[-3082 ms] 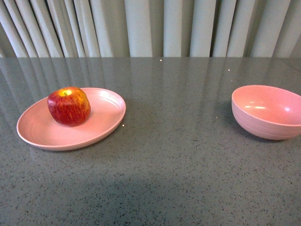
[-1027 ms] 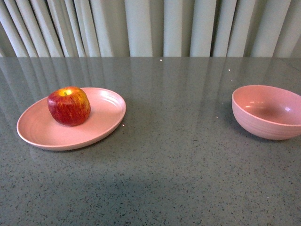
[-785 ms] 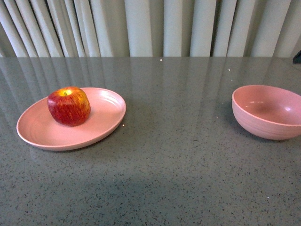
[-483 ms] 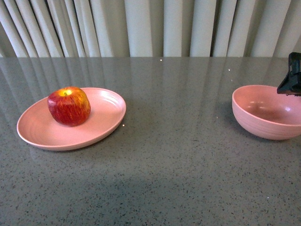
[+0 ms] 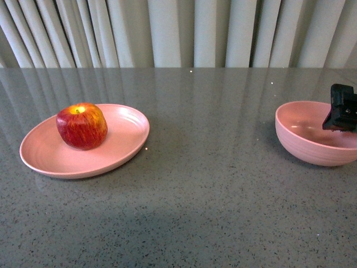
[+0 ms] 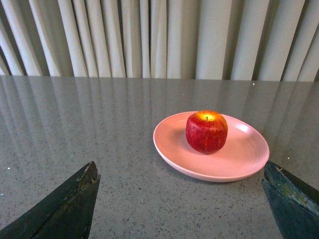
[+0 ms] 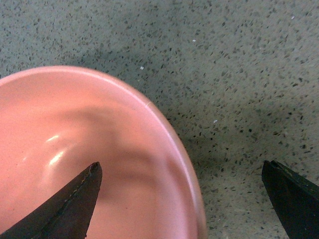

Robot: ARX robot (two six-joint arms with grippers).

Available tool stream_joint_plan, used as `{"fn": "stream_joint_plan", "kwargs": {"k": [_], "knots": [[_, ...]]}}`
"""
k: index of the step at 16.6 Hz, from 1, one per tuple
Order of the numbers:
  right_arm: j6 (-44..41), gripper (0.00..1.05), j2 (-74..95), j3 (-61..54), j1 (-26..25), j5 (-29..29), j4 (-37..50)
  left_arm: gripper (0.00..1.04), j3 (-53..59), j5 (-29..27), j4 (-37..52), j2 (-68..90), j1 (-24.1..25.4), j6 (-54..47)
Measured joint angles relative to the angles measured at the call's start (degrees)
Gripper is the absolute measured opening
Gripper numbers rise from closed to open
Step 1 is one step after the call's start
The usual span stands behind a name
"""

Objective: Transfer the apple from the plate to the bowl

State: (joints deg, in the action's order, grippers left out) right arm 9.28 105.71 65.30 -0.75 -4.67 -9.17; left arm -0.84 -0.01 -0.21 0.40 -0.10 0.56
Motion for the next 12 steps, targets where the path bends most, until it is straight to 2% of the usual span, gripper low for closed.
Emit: {"fn": "stream_joint_plan", "kwargs": {"k": [1,2,9,10,12], "knots": [[0.5,0.97,0.2,0.0,0.1,-0.1,-0.3,0.98,0.0,0.0,0.0,0.0,0.0,0.0],[0.7,0.89,0.3,0.0,0.4,-0.1,-0.2,0.98,0.0,0.0,0.0,0.0,0.0,0.0],[1.7,0.12,1.1,0.0,0.5,-0.2,0.2,0.98,0.0,0.0,0.0,0.0,0.0,0.0],[2.1,0.05,1.0,0.0,0.4,-0.7,0.4,0.98,0.0,0.0,0.0,0.0,0.0,0.0],[2.4,0.03,1.0,0.2,0.4,-1.0,0.5,0.98,0.0,0.0,0.0,0.0,0.0,0.0]]}}
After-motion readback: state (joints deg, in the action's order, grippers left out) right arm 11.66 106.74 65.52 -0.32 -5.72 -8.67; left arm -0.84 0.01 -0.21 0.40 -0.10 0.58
